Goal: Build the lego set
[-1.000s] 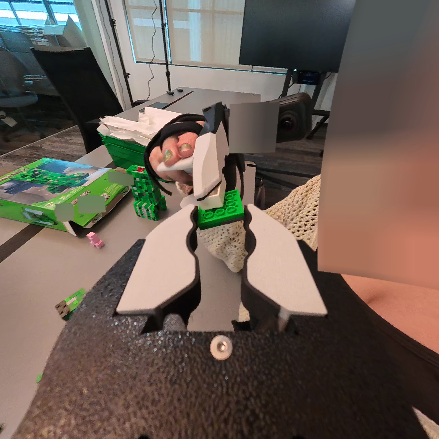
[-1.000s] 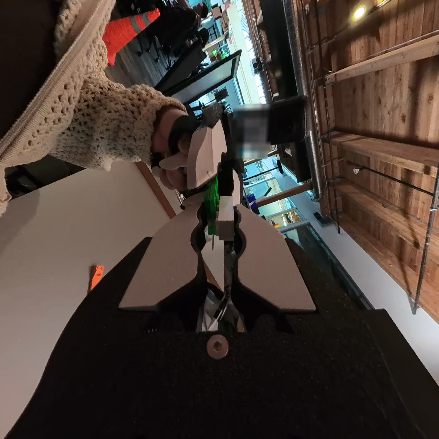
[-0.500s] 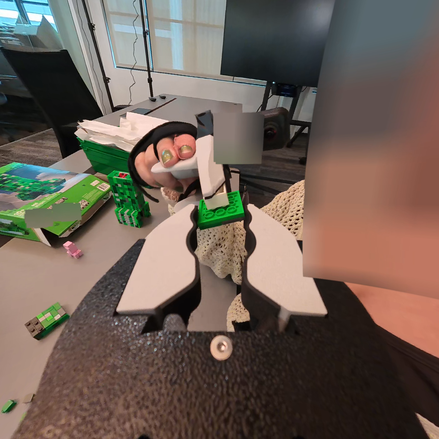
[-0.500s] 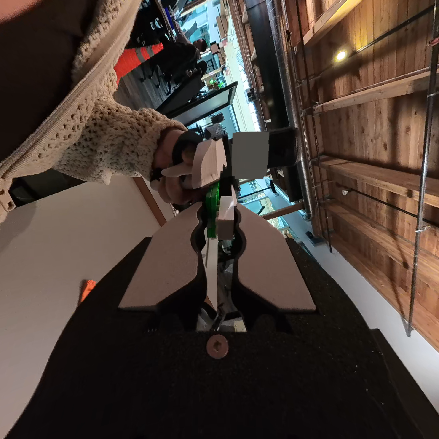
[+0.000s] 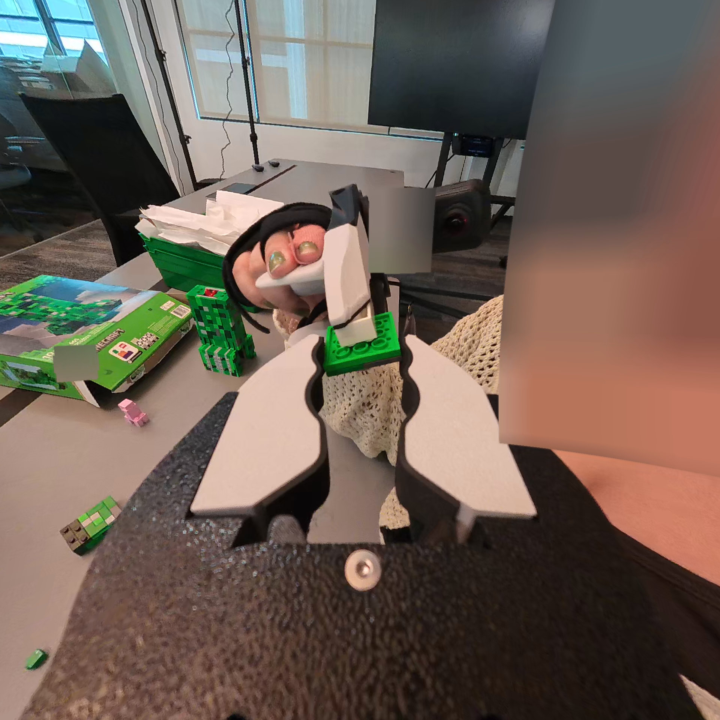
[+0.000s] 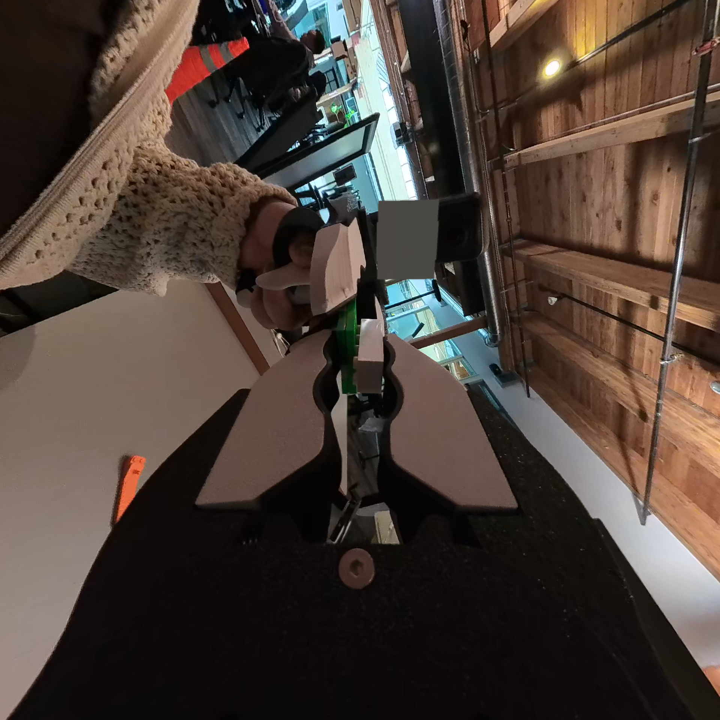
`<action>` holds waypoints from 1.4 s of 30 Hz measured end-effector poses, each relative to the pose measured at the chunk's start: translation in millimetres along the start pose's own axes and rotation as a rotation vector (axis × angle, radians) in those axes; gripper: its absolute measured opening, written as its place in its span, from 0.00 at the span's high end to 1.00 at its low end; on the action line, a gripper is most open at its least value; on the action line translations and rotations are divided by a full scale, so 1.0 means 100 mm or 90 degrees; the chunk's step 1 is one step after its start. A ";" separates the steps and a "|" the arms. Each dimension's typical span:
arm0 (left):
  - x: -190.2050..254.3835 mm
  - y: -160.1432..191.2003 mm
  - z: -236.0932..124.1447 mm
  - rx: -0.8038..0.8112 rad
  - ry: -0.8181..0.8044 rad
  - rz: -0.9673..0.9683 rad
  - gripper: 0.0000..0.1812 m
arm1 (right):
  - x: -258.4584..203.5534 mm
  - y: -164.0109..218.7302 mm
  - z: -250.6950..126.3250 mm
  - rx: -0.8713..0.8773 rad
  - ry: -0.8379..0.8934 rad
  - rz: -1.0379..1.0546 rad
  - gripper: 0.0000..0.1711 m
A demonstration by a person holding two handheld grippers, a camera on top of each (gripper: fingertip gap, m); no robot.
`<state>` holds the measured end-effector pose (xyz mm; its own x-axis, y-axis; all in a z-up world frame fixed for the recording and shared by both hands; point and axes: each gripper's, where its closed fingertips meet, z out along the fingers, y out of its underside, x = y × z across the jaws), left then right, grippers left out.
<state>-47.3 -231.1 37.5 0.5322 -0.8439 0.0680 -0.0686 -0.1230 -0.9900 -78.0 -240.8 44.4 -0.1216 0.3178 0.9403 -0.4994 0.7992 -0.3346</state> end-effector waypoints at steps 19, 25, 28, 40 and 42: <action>-0.05 -0.07 -0.10 -0.106 -0.233 0.617 0.81 | -0.05 0.12 -0.05 0.056 -0.099 0.196 0.89; -0.08 -0.03 -0.07 -0.142 -0.231 0.610 0.87 | -0.09 0.12 -0.03 0.052 -0.107 0.180 0.89; -0.09 -0.03 -0.08 -0.152 -0.234 0.605 0.87 | -0.09 0.12 -0.04 0.057 -0.103 0.177 0.89; -0.04 -0.05 -0.09 -0.149 -0.229 0.586 0.90 | -0.09 0.06 -0.04 0.049 -0.095 0.149 0.89; -0.04 -0.05 -0.09 -0.153 -0.230 0.586 0.91 | -0.10 0.06 -0.04 0.046 -0.095 0.142 0.89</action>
<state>-56.7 -232.0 43.2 0.4074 -0.4600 -0.7889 -0.7267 0.3599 -0.5851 -76.3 -237.5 32.7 -0.3580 0.3992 0.8441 -0.5049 0.6776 -0.5347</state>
